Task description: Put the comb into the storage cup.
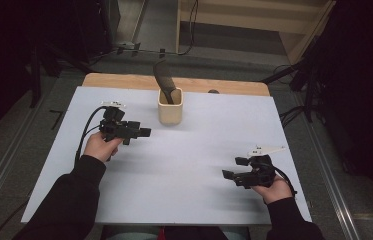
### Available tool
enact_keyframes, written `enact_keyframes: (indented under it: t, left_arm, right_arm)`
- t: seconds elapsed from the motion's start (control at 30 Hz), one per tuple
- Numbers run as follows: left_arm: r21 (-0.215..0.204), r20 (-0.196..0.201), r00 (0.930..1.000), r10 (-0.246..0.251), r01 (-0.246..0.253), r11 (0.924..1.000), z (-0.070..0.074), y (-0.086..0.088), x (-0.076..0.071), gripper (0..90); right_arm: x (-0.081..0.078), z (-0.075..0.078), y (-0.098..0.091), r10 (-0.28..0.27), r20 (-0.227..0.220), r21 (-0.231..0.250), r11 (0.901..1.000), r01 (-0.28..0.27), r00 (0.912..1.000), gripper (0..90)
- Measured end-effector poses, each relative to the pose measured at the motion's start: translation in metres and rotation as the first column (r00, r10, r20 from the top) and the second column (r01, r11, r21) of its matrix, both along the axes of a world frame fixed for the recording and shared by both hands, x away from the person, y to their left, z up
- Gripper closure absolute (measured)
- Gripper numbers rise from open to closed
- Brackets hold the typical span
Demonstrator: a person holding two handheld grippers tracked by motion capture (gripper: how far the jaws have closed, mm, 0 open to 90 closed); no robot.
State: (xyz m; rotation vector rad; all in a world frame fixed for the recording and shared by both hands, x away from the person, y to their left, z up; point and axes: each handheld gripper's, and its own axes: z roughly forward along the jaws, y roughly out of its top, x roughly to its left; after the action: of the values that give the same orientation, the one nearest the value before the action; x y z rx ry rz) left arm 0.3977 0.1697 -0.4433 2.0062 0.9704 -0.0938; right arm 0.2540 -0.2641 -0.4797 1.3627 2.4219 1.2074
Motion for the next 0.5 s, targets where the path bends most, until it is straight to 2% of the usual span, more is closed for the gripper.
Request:
enact_keyframes:
  t: [0.33, 0.5]
  left_arm:
    - [0.005, 0.023, 0.9996, -0.016, 0.016, 0.9999, -0.001, 0.001, -0.015, 28.0]
    - [0.030, 0.051, 0.9986, -0.015, 0.014, 0.9995, -0.001, 0.000, -0.022, 28.1]
  right_arm:
    - [0.001, -0.002, -0.001, -0.008, -0.013, -0.002, 1.0000, 0.008, 0.9999, 19.7]
    - [0.001, -0.002, -0.002, -0.014, -0.015, -0.001, 0.9999, 0.014, 0.9998, 19.7]
